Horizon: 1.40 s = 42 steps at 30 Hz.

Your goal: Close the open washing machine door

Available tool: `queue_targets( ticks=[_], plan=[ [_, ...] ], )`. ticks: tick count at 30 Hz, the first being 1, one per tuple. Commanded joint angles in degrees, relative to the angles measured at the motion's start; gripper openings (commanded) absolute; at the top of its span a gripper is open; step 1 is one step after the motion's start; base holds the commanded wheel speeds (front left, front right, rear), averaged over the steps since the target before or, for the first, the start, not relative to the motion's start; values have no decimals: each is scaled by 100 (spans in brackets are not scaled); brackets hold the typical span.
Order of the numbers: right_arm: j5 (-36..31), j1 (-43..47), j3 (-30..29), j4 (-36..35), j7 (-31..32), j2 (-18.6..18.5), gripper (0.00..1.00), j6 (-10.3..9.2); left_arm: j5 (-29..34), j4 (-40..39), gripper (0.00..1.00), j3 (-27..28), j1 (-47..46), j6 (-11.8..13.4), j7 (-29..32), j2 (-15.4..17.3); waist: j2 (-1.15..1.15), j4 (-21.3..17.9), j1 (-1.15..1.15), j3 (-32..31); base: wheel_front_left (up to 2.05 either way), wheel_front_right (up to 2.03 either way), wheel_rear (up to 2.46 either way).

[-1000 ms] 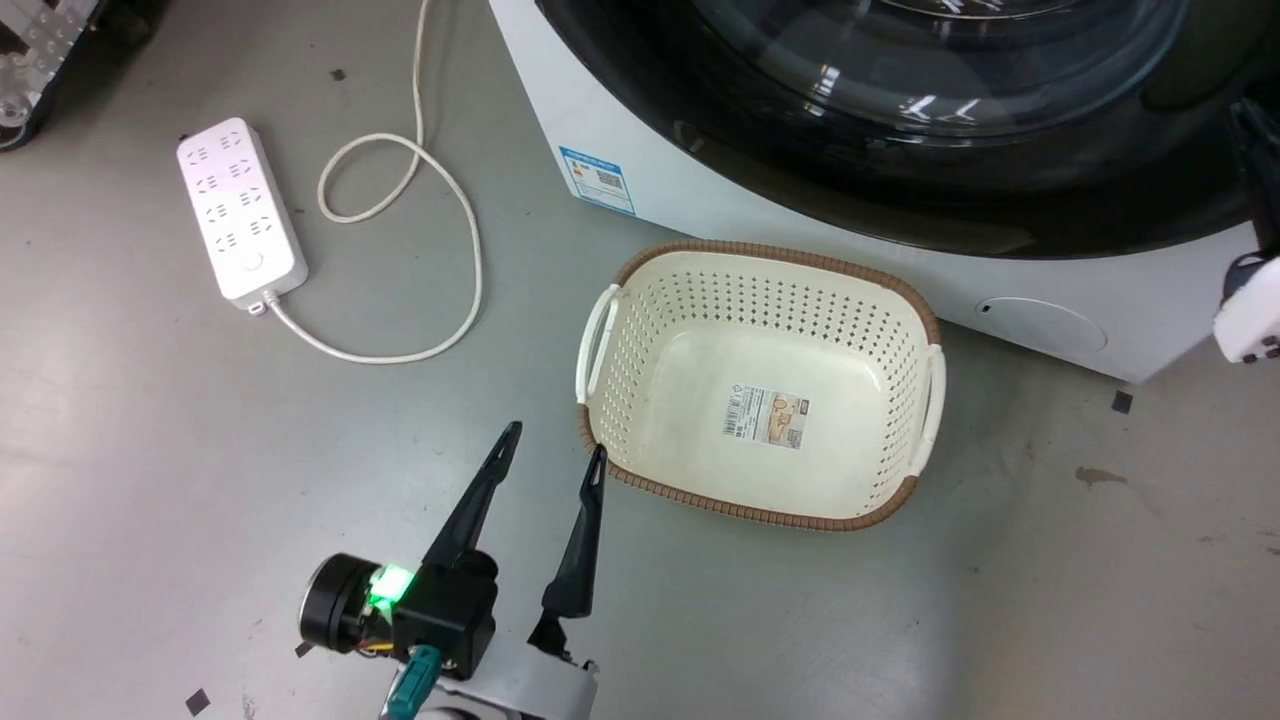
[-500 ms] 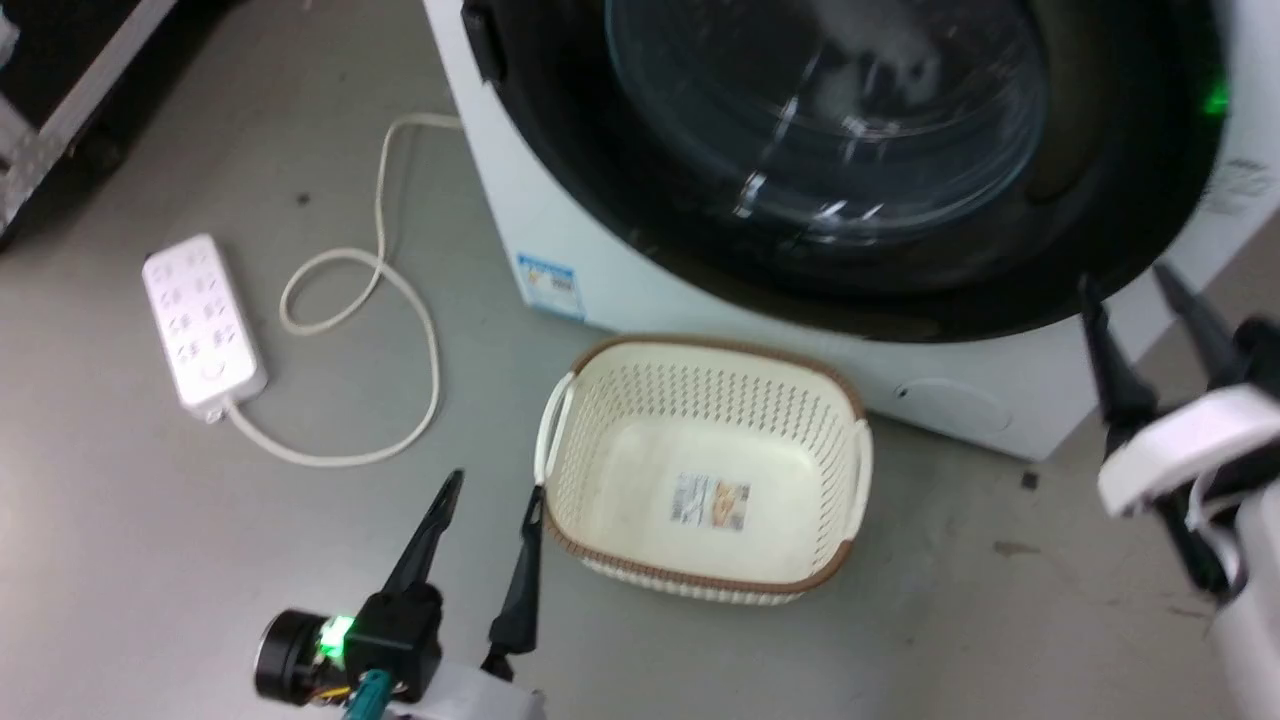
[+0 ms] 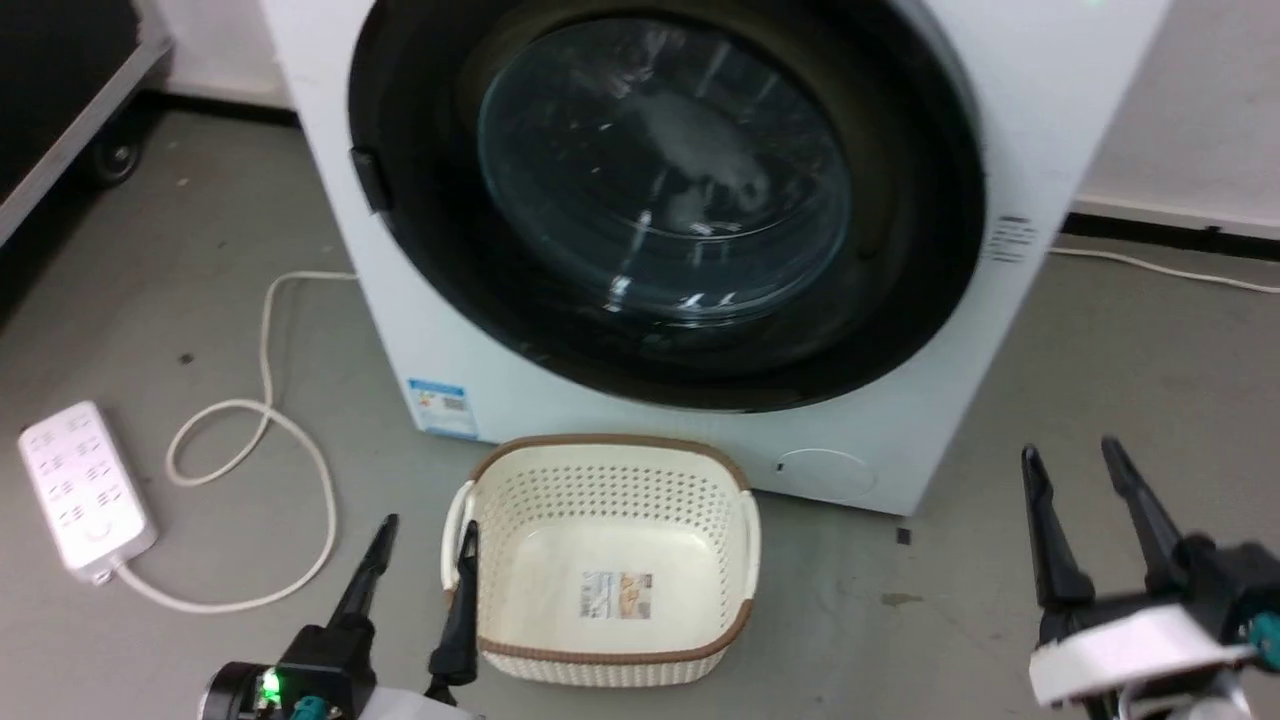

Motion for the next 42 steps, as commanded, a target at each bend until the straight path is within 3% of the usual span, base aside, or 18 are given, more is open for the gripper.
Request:
queue_targets(
  ticks=[1, 7, 23, 24, 42],
  plan=[
    [-75, 166, -57, -124, -22, 64, 100, -4, 6, 13, 100, 62, 13, 0, -30, -13, 0, -166, 1, -94, 0, 0, 0],
    [-192, 666, -211, -587, -23, 212, 100, -4, 48, 39, 100, 225, 9, -3, -30, -22, 0, -382, 1, -104, 0, 0, 0],
    [74, 852, -36, -480, -23, 222, 100, -4, 190, 160, 100, 161, -33, -192, -30, -9, 0, -505, 1, -53, 0, 0, 0],
    [50, 766, -42, -486, 2, 198, 0, 0, 170, 151, 0, 163, -11, -169, 2, -9, 0, -506, 1, -53, 0, 0, 0],
    [-26, 729, 6, -518, 164, 199, 0, 0, 207, 95, 0, 200, -35, -127, 164, -18, 0, -529, 1, -60, 0, 0, 0]
  ],
)
